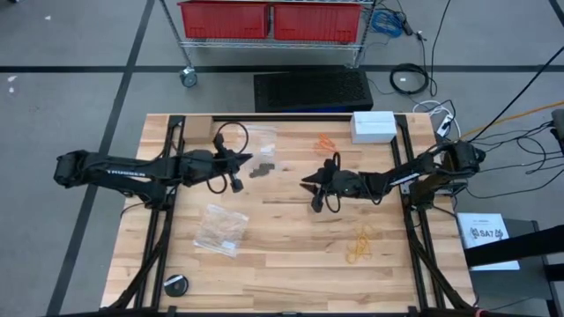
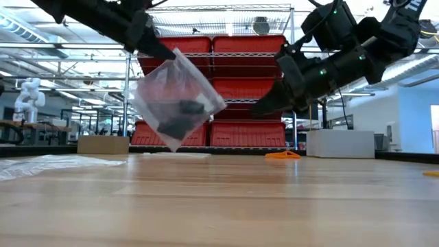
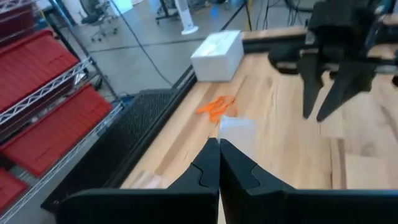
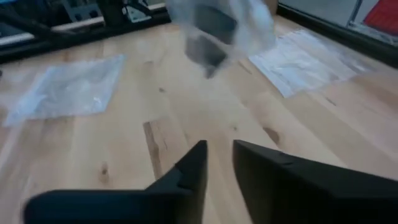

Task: Sort rubber bands
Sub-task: Put the black rubber band into the open transparent zip bag

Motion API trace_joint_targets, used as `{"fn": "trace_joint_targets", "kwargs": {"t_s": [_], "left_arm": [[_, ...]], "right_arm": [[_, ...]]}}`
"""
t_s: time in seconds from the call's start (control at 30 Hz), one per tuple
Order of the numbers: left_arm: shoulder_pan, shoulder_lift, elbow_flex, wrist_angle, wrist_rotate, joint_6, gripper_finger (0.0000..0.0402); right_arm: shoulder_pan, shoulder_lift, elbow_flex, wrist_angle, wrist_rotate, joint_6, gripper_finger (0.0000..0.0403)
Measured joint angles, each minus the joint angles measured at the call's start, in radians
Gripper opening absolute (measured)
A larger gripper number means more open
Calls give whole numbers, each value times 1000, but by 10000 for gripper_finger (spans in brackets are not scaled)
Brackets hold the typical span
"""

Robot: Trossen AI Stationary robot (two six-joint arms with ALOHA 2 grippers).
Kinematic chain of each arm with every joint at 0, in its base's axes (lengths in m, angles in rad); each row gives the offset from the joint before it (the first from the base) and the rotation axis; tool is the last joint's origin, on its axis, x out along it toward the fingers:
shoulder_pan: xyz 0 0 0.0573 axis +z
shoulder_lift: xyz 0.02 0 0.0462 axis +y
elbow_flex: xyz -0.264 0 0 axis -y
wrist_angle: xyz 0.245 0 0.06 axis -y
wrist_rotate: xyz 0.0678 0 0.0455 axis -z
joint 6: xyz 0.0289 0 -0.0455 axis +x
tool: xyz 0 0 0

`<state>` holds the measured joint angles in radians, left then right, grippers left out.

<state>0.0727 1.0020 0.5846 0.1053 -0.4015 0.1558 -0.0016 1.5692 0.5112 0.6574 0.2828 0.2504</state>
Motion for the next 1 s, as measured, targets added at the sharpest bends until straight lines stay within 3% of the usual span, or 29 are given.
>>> {"fn": "trace_joint_targets", "kwargs": {"t_s": [0.1, 0.23, 0.53, 0.6, 0.8, 1.0], "left_arm": [[0, 36, 12, -9, -41, 34, 0], [1, 98, 50, 5, -70, 48, 0], [0, 360, 56, 102, 133, -62, 10], [0, 409, 56, 130, 198, -65, 24], [0, 488, 57, 223, 351, -118, 83], [0, 488, 97, 243, 424, -178, 151]], "right_arm": [[-17, -1, 18, 14, -1, -56, 12], [-49, -13, 51, -8, -15, -85, 7], [-63, -21, 66, -62, -130, -89, 1], [-63, -21, 66, -97, -176, -43, 1], [-59, -21, 66, -149, -457, 162, 4], [-29, -21, 66, -197, -472, 299, 66]]}}
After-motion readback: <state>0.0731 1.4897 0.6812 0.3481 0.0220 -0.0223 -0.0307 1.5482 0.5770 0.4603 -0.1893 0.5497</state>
